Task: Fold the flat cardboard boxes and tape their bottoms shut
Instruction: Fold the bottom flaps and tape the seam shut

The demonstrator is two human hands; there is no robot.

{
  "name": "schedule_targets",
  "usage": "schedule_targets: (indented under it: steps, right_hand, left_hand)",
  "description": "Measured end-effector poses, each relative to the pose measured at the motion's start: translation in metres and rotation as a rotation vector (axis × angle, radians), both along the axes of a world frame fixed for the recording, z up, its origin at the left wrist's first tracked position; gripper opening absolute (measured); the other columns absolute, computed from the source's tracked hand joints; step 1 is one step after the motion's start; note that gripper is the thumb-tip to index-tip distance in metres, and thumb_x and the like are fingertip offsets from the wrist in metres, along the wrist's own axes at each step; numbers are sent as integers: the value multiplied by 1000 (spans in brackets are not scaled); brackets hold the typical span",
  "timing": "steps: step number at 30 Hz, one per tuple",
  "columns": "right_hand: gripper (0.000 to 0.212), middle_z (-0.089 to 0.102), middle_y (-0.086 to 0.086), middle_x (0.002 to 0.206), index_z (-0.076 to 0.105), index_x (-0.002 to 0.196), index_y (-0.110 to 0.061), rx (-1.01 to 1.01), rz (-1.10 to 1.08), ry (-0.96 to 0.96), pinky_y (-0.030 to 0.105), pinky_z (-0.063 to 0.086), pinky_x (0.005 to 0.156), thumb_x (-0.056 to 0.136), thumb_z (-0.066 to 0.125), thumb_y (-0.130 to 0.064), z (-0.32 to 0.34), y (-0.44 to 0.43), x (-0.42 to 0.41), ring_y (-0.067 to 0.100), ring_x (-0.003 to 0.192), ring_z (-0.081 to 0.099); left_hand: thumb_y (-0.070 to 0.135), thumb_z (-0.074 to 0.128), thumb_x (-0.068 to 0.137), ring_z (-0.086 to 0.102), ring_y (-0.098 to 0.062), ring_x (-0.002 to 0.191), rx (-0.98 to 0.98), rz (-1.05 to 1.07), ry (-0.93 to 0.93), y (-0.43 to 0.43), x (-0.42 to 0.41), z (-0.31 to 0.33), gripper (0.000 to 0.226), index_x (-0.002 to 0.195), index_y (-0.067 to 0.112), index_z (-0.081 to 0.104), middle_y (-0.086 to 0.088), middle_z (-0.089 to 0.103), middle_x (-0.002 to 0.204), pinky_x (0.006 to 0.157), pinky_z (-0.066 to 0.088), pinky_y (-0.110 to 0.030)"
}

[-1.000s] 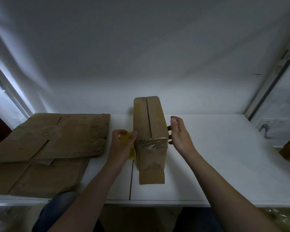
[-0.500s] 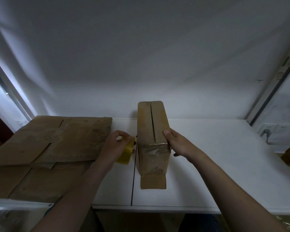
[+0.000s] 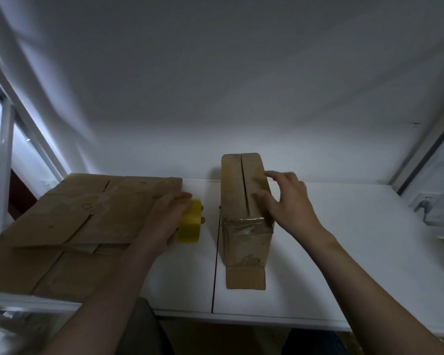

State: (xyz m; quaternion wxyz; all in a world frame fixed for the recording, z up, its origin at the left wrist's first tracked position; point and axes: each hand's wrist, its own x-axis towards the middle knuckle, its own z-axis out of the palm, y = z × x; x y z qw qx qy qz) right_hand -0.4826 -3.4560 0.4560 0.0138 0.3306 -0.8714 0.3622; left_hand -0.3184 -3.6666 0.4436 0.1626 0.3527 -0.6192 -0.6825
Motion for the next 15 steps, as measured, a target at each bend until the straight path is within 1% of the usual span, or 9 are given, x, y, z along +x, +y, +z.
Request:
schedule_targets:
  steps: [1,3,5,7,8,10,13,14,15]
  right_hand:
    - [40,53,-1,131,59,133,-31,-64,47,59,33,40,96,96,58,-43,9,-3,7,28,121,46]
    - [29,59,-9,116,69,117,-33,-158,167,38,32,45,91,92,61,-46,26,-13,23,20,110,52]
    - [31,56,-18,113,70,117,-35,-123,279,-83,23,44,84,90,67,-49,40,-24,43,7,104,53]
    - [39,51,-27,114,66,122,-38,-23,356,-145,14,42,77,87,70,-52,44,-34,58,-2,99,52]
    - [39,50,-28,113,66,122,-38,9,374,-142,13,43,75,86,71,-52,44,-38,63,-2,97,53]
    - [28,56,-25,111,70,112,-39,-12,392,-157,21,51,77,86,73,-49,43,-42,69,3,96,57]
    - [4,68,-17,102,74,92,-37,-156,401,-198,36,57,82,90,73,-34,43,-43,76,9,92,63]
    - [7,69,-14,99,75,88,-36,-185,398,-182,36,56,82,91,73,-30,44,-43,79,9,91,64]
    - [9,69,-12,98,74,86,-34,-191,392,-165,34,56,82,92,72,-27,44,-43,83,8,91,64]
  left_hand:
    - [23,61,100,75,-40,87,-9,-20,3,0,6,2,15,112,30,66,-19,73,112,83,57,-57]
    - [24,62,99,74,-40,89,-22,-61,29,6,15,8,16,109,35,68,-20,68,121,86,55,-61]
    - [32,66,95,75,-36,93,-106,-104,53,19,26,17,18,110,42,68,-14,65,125,89,56,-58]
    - [53,71,81,71,-33,102,-208,-133,50,33,38,28,28,108,51,66,-7,63,130,91,56,-56]
    - [62,71,71,69,-33,106,-230,-142,48,39,43,34,38,107,54,66,-4,61,131,91,56,-55]
    - [71,68,60,67,-33,110,-276,-152,65,48,51,41,49,107,56,64,-1,60,132,92,55,-55]
    - [61,68,75,65,-28,110,-287,-161,89,53,58,45,35,108,63,59,3,56,135,89,56,-52]
    - [51,68,85,63,-22,108,-309,-156,108,54,60,46,34,110,67,53,8,54,133,86,57,-46]
    - [39,67,93,62,-15,106,-343,-154,136,54,62,43,45,115,69,43,12,50,129,83,56,-40]
